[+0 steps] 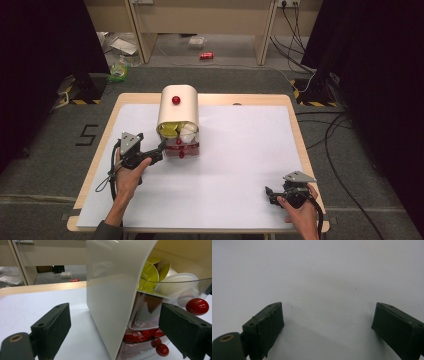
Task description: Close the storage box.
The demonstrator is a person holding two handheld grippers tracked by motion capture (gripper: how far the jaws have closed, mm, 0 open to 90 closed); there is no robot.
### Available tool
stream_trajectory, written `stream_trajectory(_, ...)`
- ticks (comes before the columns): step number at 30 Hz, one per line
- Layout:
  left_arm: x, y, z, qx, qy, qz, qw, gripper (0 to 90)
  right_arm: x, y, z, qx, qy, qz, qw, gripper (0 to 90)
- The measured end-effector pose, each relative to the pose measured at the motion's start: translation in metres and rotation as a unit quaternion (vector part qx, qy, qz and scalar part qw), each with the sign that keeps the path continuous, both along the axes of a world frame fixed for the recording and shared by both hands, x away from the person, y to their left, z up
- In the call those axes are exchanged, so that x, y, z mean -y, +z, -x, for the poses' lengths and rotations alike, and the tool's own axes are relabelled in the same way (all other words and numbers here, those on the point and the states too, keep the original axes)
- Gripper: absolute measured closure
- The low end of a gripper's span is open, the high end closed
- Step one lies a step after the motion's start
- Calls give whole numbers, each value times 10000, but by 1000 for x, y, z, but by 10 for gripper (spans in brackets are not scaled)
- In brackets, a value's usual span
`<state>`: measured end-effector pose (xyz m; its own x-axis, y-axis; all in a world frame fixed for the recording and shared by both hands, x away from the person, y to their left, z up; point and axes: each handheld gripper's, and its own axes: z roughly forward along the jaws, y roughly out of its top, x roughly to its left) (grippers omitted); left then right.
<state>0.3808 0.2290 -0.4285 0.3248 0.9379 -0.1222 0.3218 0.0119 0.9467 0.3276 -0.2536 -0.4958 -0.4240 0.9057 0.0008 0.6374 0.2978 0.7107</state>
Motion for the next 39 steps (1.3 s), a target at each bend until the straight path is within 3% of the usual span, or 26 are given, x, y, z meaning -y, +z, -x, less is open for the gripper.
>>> stream_trajectory(7,0,0,0,6,-2,-29,10000,96,0,0,0,3,-1,6,10000,103)
stream_trajectory(11,0,1,1,58,-29,-89,9999,135,0,0,0,3,-2,5,10000,102)
stream_trajectory(31,-5,1,20,-69,-312,141,9994,150,0,0,0,3,1,10,10000,102)
stream_trajectory(39,-6,4,27,-2,-355,150,9993,150,0,0,0,4,1,7,10000,102)
